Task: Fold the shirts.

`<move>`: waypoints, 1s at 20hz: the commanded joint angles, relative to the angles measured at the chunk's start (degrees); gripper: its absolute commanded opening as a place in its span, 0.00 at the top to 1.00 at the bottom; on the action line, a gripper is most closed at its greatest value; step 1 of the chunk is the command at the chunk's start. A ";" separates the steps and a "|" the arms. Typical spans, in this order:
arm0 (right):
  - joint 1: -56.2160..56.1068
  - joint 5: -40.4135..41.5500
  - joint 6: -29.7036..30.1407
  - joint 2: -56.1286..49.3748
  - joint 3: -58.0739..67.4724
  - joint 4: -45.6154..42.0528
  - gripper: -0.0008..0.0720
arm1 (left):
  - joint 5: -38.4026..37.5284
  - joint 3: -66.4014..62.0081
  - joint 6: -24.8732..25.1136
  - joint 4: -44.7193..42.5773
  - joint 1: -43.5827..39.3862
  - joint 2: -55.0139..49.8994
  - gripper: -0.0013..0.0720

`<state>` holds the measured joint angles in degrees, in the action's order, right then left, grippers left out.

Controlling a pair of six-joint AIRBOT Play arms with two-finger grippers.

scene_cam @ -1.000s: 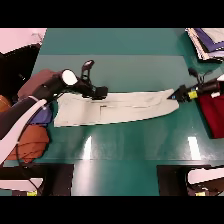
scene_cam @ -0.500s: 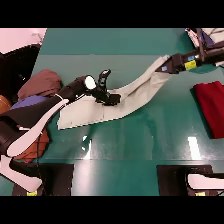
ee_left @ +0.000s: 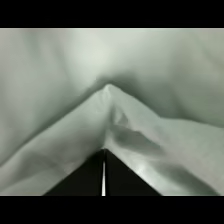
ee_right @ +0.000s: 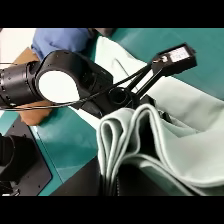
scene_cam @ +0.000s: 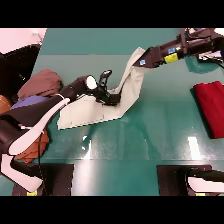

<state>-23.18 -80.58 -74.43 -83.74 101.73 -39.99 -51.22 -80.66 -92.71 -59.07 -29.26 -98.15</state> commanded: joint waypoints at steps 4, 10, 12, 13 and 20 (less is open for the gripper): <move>-9.57 8.52 -0.04 -1.49 0.44 1.18 0.96 | -7.98 -0.76 0.13 -13.29 14.82 14.53 0.95; -26.73 23.04 11.17 -15.93 4.48 12.33 0.80 | -8.11 -0.76 0.15 -23.50 33.27 33.53 0.95; -30.91 23.98 14.58 -22.49 10.16 11.15 0.30 | -9.05 -0.74 0.17 -23.47 37.35 36.54 0.95; -31.78 22.43 14.56 -24.96 12.72 10.25 0.26 | -9.86 -0.74 0.17 -23.47 38.88 37.29 0.95; -18.88 10.27 4.81 -19.02 1.05 -4.35 0.33 | -13.51 -0.74 2.71 -22.67 40.54 37.79 0.95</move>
<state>-47.46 -66.85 -66.63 -106.02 109.56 -39.09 -63.53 -81.41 -90.89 -81.87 10.39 -60.95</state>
